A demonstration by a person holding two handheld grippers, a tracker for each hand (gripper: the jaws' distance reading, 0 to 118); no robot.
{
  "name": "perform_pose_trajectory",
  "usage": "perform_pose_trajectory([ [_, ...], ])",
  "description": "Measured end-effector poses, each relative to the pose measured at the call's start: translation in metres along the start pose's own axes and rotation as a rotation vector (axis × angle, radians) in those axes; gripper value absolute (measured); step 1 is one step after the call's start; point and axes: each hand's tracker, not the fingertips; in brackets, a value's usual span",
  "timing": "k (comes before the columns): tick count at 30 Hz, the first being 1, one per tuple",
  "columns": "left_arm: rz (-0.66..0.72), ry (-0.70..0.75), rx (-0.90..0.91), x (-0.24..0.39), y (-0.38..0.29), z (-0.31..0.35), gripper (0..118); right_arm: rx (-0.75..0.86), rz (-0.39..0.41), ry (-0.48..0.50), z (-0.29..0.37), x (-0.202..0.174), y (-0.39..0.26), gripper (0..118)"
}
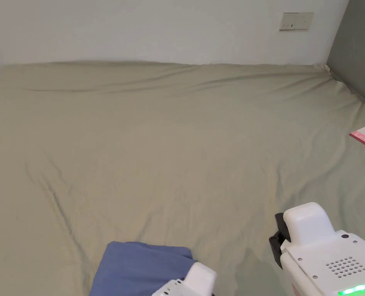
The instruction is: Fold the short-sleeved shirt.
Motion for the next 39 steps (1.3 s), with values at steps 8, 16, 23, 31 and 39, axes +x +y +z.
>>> perform_pose_trajectory([
  [8, 0.365, -0.048, 0.161, -0.07, -0.029, 0.074, 0, 0.008, -0.032, 0.129, -0.027, -0.027, 0.008, 2],
  [16, 0.489, 0.199, 0.188, -0.188, -0.065, 0.13, 0, -0.216, 0.072, 0.43, -0.097, -0.123, -0.027, 2],
  [23, 0.562, 0.029, 0.036, -0.227, -0.08, 0.118, 33, -0.369, 0.133, 0.457, -0.137, -0.152, -0.07, 1],
  [31, 0.888, -0.367, -0.063, -0.271, -0.086, 0.057, 118, -0.39, 0.146, 0.533, -0.142, -0.137, -0.067, 1],
  [39, 1.052, -0.661, -0.143, -0.245, -0.079, 0.003, 89, -0.388, 0.115, 0.551, -0.146, -0.136, -0.07, 1],
])
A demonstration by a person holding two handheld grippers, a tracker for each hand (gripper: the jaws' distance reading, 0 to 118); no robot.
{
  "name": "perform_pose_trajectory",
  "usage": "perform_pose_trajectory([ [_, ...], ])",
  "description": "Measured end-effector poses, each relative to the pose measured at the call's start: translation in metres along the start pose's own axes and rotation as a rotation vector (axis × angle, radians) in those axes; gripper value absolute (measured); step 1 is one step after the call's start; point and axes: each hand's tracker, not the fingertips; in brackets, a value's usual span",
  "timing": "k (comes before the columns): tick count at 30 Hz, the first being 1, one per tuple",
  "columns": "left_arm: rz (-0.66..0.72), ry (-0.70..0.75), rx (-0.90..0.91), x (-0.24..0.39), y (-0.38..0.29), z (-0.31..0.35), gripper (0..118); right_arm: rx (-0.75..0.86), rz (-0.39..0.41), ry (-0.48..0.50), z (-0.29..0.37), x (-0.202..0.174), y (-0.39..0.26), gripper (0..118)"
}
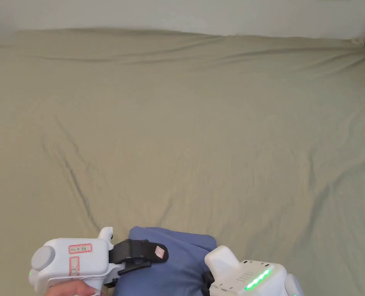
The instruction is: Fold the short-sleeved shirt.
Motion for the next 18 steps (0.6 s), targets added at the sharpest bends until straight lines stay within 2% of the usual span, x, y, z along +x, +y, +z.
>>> perform_pose_trajectory([
  [1, -0.021, 0.113, 0.002, 0.002, -0.001, -0.003, 31, 0.003, -0.002, 0.0, 0.0, -0.001, 0.0, 1],
  [2, -0.053, 0.245, 0.008, -0.001, -0.004, -0.007, 29, 0.006, -0.005, 0.005, 0.0, 0.001, 0.0, 1],
  [4, -0.025, 0.132, 0.032, 0.004, -0.01, -0.005, 29, 0.008, -0.01, 0.009, 0.003, 0.002, 0.001, 2],
  [5, -0.114, 0.229, 0.062, 0.013, -0.012, -0.002, 29, 0.015, -0.016, 0.016, 0.007, 0.003, 0.001, 2],
  [7, -0.217, 0.318, 0.075, 0.032, -0.021, 0.001, 29, 0.032, -0.037, 0.021, 0.02, 0.007, 0.005, 2],
  [13, -0.324, 0.395, 0.127, 0.066, -0.039, 0.022, 29, 0.266, -0.035, -0.189, 0.093, 0.017, 0.042, 2],
  [18, -0.466, 0.566, 0.194, 0.088, -0.055, 0.048, 29, 0.449, -0.015, -0.391, 0.147, 0.009, 0.068, 2],
])
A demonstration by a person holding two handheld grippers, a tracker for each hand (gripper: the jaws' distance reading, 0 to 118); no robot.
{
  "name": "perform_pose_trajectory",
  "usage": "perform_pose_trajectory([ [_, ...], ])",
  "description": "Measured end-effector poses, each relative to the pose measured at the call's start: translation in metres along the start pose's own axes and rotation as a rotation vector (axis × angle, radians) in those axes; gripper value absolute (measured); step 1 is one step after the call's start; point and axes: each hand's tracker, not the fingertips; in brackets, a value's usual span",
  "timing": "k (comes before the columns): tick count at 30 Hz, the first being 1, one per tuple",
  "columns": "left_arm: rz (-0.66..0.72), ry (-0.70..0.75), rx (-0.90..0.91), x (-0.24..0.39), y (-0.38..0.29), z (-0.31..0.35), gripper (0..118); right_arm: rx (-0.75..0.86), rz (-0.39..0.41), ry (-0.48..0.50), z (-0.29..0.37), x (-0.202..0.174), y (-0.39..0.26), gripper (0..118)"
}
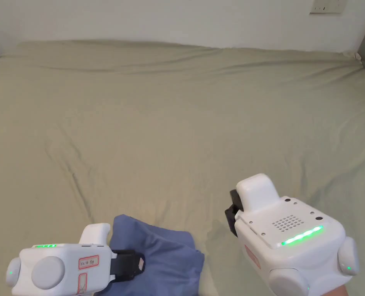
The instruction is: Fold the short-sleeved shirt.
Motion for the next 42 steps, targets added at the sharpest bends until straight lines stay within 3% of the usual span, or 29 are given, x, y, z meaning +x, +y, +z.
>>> perform_pose_trajectory([
  [5, -0.026, 0.167, 0.032, -0.022, -0.012, 0.025, 29, 0.12, -0.008, -0.079, 0.025, -0.01, 0.022, 2],
  [21, -0.194, 0.674, 0.061, -0.147, -0.026, 0.093, 29, 0.163, 0.012, -0.08, 0.021, -0.074, 0.034, 2],
  [34, -0.137, 0.927, -0.053, -0.319, 0.007, 0.143, 29, 0.064, 0.027, -0.065, -0.023, -0.094, 0.025, 2],
  [39, -0.196, 1.084, -0.143, -0.355, 0.025, 0.162, 29, 0.02, 0.041, -0.061, -0.037, -0.097, 0.02, 2],
  [42, -0.063, 1.083, -0.21, -0.378, 0.032, 0.173, 29, 0.001, 0.041, -0.06, -0.044, -0.096, 0.02, 2],
])
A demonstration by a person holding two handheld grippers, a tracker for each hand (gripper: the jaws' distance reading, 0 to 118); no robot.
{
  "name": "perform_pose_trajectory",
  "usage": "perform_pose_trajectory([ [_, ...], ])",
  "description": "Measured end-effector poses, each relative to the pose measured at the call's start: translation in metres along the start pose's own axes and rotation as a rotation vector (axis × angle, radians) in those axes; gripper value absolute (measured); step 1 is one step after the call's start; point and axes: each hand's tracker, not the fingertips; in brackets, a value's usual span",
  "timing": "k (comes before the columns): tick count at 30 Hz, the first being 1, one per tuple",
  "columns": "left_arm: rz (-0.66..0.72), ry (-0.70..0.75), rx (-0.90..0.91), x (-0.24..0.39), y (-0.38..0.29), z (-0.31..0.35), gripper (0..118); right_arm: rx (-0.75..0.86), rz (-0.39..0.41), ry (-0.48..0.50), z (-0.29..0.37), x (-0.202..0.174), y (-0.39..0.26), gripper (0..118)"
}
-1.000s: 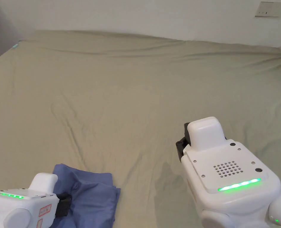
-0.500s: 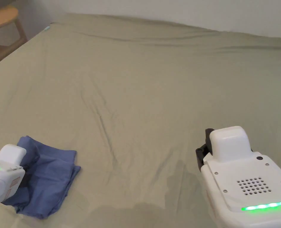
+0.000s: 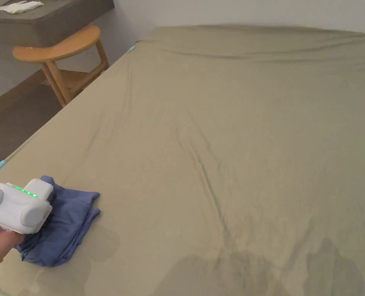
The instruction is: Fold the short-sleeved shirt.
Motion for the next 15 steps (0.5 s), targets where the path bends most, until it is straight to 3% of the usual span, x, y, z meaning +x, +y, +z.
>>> perform_pose_trajectory([
  [2, 0.101, -0.122, -0.03, -0.015, 0.003, -0.006, 30, -0.025, -0.013, 0.026, -0.007, 0.007, -0.007, 2],
  [3, 0.162, -0.133, -0.038, -0.022, 0.006, 0.0, 43, -0.028, -0.017, 0.036, -0.007, 0.01, -0.007, 2],
  [4, 0.222, -0.081, -0.005, -0.028, 0.01, 0.011, 81, -0.023, -0.014, 0.032, -0.006, 0.013, -0.006, 2],
  [5, 0.287, -0.075, 0.081, -0.034, 0.012, 0.026, 111, -0.016, -0.006, 0.026, -0.002, 0.013, -0.003, 2],
  [6, 0.352, -0.111, 0.181, -0.039, 0.015, 0.042, 117, -0.007, -0.001, 0.018, 0.001, 0.016, 0.0, 2],
  [7, 0.431, -0.163, 0.335, -0.044, 0.019, 0.067, 112, 0.002, -0.003, 0.013, 0.004, 0.021, 0.003, 2],
  [10, 0.601, -0.241, 0.498, -0.047, 0.03, 0.135, 113, 0.034, -0.032, -0.001, 0.017, 0.04, 0.019, 2],
  [15, 0.66, -0.393, 0.865, -0.017, 0.032, 0.27, 113, 0.171, -0.031, -0.086, 0.059, 0.079, 0.051, 2],
])
